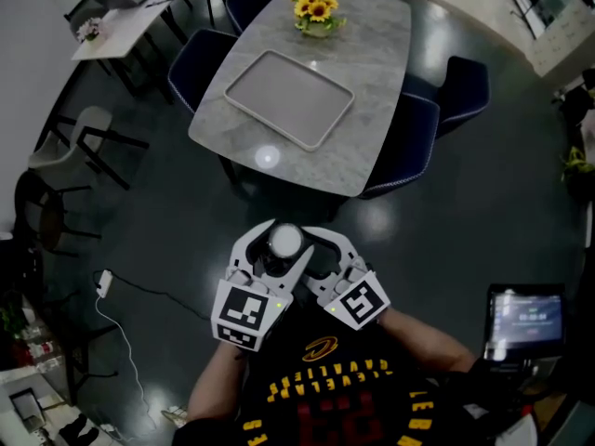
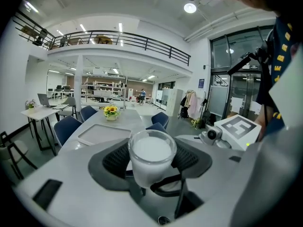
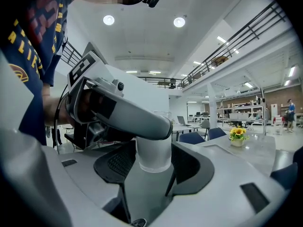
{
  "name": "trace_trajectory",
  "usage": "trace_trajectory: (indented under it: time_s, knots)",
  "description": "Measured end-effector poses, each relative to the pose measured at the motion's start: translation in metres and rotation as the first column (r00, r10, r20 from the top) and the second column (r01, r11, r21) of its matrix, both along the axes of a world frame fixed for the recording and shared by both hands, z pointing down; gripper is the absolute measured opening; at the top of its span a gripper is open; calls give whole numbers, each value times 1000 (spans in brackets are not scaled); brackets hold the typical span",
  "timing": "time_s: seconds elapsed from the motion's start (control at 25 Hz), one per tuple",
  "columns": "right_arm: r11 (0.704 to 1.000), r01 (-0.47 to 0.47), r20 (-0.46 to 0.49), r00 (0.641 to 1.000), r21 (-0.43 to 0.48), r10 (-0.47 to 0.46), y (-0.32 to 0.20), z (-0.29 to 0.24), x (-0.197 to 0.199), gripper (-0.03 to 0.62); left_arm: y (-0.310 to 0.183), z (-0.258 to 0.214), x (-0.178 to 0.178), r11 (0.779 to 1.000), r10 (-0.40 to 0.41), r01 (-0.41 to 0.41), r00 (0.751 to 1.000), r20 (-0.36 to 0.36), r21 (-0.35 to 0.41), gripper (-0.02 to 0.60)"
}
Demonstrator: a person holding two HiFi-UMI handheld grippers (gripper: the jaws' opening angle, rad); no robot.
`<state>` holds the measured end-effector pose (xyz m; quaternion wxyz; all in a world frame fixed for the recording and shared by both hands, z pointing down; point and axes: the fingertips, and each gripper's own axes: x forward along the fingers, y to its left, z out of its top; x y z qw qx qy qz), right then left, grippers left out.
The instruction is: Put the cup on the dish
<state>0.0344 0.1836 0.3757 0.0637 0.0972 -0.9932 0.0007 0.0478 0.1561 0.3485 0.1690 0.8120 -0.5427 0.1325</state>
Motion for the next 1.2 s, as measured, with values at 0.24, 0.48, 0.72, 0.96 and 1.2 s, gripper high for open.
trace_trajectory:
  time_s: [0.24,0.48,0.72,0.96,1.2]
  knots:
    - [999,-36,-3,999,-24,36,-32,2,-32,221,-29,2,-30,999,40,-40,999,-9,0,270]
    - [997,-74,-38,997,-23,73,-66,8,-69,221,-62,7,-66,997,81,-81,997,-16,-14,270]
    - [988,-148,8,989,-51,148,-97,1,-108,221,-92,-1,-103,992,124,-123,992,-15,17,272]
    - [971,-221,47,973,-93,226,-112,-3,-143,221,-106,-5,-136,983,174,-174,985,11,56,270]
    - [963,-258,29,965,-75,261,-119,-3,-161,221,-112,-6,-153,971,223,-223,975,9,82,270]
